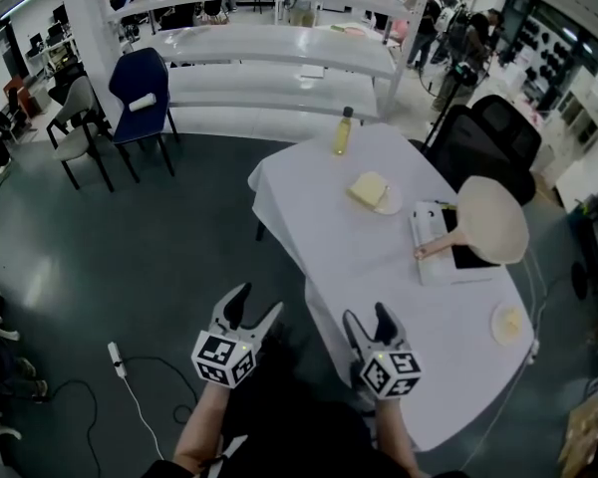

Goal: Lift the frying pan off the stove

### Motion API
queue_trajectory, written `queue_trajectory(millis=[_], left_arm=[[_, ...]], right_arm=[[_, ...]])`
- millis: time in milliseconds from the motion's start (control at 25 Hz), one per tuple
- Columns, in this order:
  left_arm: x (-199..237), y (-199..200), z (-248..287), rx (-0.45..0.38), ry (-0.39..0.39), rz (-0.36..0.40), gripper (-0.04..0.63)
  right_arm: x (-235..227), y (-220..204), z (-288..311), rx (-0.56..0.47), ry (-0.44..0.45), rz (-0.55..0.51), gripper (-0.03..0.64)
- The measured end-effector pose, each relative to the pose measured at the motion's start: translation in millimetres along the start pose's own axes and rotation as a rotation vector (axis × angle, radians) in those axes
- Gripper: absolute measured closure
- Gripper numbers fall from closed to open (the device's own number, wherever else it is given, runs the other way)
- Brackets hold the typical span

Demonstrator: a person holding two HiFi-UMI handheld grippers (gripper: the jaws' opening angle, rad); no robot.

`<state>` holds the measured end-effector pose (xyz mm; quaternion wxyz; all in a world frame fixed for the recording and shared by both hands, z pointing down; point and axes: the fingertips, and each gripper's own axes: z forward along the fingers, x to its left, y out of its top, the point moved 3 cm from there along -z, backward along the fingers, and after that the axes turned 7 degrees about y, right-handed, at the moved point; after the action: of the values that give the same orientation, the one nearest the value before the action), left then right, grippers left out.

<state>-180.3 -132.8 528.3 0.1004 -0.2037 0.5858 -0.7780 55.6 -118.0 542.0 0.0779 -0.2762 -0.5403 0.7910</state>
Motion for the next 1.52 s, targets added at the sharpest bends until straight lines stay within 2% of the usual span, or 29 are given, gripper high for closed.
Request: queue_trajectory(millis=[480, 720, 1320, 1520], left_arm=[[59.7, 71.2, 105.4, -0.005, -0.084, 0.028, 0.304], [95.0, 92.0, 146.3, -0.013, -0.112, 0.034, 0.304], [153.4, 114.7, 220.4, 0.002, -0.206, 0.058, 0.304], [152.7, 124.5, 245.5, -0.002, -0.267, 0.088, 0.304]], right_arm=[[-27.0, 67.7, 93.0, -0.039, -0.076, 0.013, 0.311], [-42.2, 96.8, 132.3, -0.077, -0.141, 0.007, 0.311], [-55.9, 111.2, 201.4, -0.118, -0.246, 0.041, 0.311], [-61.9, 114.4, 204.4, -0.157, -0.301, 0.049, 0.311]])
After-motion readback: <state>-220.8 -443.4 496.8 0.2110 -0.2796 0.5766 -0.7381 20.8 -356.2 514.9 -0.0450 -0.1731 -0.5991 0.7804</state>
